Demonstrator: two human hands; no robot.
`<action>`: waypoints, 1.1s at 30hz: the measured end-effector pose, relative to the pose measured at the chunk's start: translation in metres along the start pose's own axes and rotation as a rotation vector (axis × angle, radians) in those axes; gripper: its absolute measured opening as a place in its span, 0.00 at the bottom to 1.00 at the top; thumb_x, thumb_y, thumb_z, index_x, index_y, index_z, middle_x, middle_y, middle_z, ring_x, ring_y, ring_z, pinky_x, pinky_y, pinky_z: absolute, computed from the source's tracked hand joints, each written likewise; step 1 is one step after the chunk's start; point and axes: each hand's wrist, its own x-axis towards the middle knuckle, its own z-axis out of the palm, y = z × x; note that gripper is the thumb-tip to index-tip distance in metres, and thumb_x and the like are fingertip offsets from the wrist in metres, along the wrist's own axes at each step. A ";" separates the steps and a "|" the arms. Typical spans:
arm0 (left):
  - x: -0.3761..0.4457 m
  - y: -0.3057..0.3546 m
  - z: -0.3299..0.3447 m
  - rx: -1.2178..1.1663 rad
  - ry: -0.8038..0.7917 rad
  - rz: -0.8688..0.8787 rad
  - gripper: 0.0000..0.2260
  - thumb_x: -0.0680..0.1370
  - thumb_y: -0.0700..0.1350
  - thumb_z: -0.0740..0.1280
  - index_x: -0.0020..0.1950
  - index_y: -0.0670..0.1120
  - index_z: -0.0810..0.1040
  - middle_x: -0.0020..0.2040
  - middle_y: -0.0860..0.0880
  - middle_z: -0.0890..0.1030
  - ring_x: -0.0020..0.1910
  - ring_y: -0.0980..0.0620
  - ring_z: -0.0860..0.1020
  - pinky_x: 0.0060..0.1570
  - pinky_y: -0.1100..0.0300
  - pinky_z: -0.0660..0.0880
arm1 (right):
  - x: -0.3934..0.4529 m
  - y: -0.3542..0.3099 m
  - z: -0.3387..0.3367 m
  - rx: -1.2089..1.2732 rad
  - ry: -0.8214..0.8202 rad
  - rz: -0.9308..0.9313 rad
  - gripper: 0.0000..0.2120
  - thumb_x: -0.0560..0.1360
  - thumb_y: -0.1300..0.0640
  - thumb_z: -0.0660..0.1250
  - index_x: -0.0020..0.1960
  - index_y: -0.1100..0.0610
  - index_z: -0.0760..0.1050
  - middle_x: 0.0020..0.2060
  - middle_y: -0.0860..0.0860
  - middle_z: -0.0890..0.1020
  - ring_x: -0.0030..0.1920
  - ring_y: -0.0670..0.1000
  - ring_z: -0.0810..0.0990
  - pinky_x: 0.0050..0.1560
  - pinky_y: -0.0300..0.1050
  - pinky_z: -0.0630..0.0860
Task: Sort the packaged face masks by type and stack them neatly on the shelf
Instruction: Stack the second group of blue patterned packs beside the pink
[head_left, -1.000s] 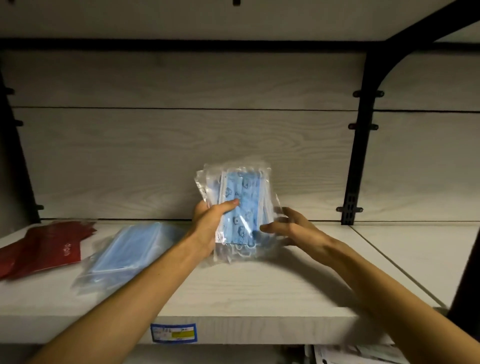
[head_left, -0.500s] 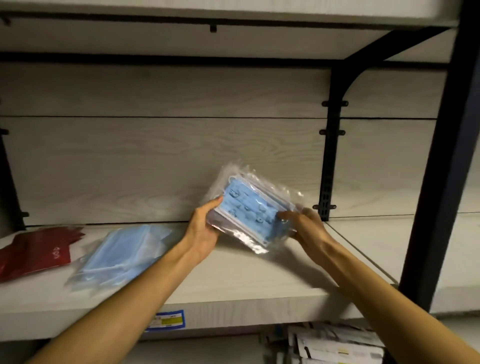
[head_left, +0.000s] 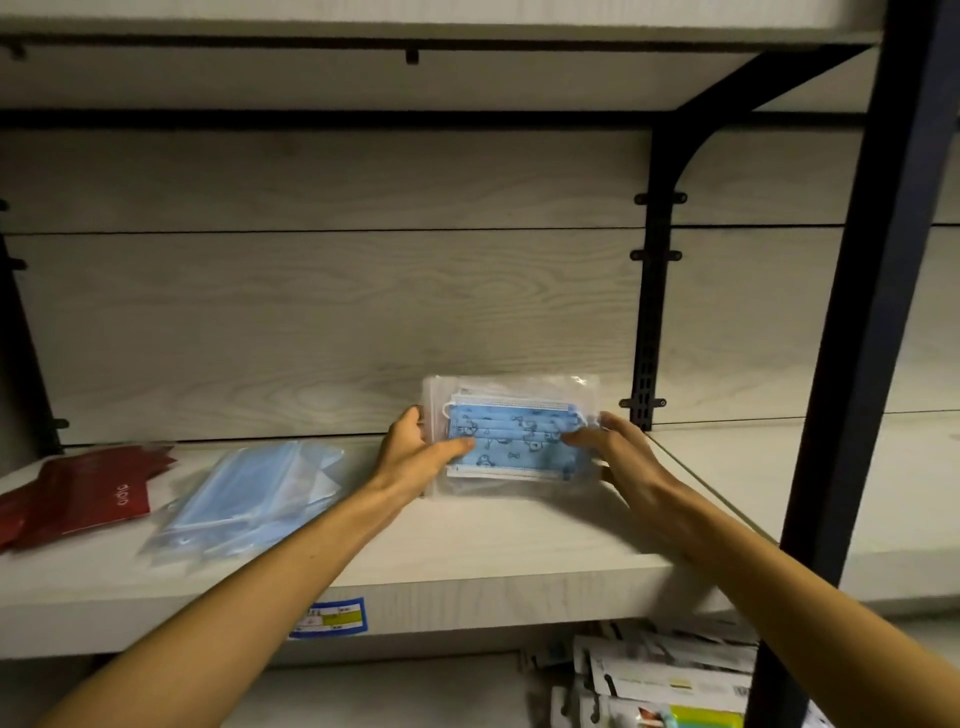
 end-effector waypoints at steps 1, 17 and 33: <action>-0.002 -0.002 0.002 0.043 -0.006 0.019 0.18 0.71 0.37 0.77 0.57 0.45 0.76 0.51 0.46 0.85 0.50 0.46 0.85 0.53 0.48 0.82 | 0.000 0.000 -0.001 -0.031 -0.008 0.000 0.12 0.73 0.62 0.72 0.55 0.64 0.77 0.48 0.62 0.86 0.48 0.66 0.84 0.47 0.64 0.83; -0.001 0.007 0.009 -0.143 0.087 0.015 0.14 0.71 0.42 0.77 0.53 0.46 0.77 0.49 0.44 0.84 0.47 0.47 0.83 0.44 0.54 0.81 | 0.001 -0.019 0.014 0.046 0.104 -0.094 0.21 0.71 0.66 0.72 0.63 0.57 0.74 0.53 0.51 0.85 0.48 0.47 0.86 0.38 0.33 0.79; -0.018 0.014 0.002 -0.133 0.020 -0.056 0.10 0.74 0.38 0.72 0.54 0.43 0.78 0.49 0.46 0.85 0.45 0.50 0.83 0.39 0.59 0.79 | -0.007 -0.016 0.014 -0.049 0.163 -0.113 0.32 0.72 0.67 0.71 0.73 0.57 0.66 0.58 0.53 0.81 0.55 0.50 0.83 0.54 0.44 0.80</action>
